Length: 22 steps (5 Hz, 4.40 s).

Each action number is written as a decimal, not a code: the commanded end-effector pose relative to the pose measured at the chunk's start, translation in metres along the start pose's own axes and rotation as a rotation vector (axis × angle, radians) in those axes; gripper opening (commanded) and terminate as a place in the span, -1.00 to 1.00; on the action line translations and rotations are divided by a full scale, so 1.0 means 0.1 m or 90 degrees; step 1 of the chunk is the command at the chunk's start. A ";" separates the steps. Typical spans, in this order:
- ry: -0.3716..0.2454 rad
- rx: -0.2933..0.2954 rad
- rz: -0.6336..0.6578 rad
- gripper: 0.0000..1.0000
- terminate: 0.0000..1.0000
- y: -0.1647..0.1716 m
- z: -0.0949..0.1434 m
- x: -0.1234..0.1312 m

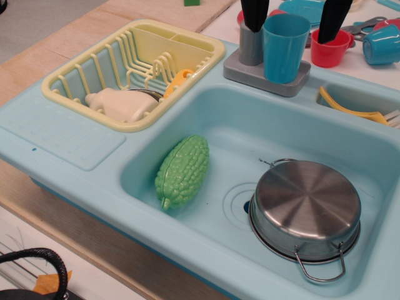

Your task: Put cup from anywhere into sink

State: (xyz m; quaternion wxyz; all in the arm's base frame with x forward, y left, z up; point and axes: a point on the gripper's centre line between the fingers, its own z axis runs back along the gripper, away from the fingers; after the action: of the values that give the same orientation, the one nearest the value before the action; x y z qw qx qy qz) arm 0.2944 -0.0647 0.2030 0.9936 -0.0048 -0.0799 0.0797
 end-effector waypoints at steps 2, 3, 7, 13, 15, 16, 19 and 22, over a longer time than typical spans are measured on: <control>-0.061 0.021 -0.123 1.00 -1.00 -0.07 0.06 -0.01; -0.114 0.034 -0.202 1.00 -1.00 -0.11 0.08 -0.02; -0.188 0.047 -0.333 1.00 -1.00 -0.10 -0.02 0.22; -0.191 -0.029 -0.298 -1.00 -1.00 0.03 -0.44 0.32; -0.168 -0.016 -0.272 -1.00 -1.00 -0.01 -0.36 0.25; -0.156 -0.001 -0.236 -1.00 -1.00 -0.04 -0.25 0.13; 0.035 -0.058 -0.002 -1.00 -1.00 0.04 -0.39 -0.23; 0.044 -0.081 0.004 1.00 -1.00 0.07 -0.42 -0.27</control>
State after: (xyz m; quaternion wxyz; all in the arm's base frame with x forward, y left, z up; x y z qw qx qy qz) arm 0.2727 -0.0650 0.1477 0.9945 -0.0662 -0.0317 0.0751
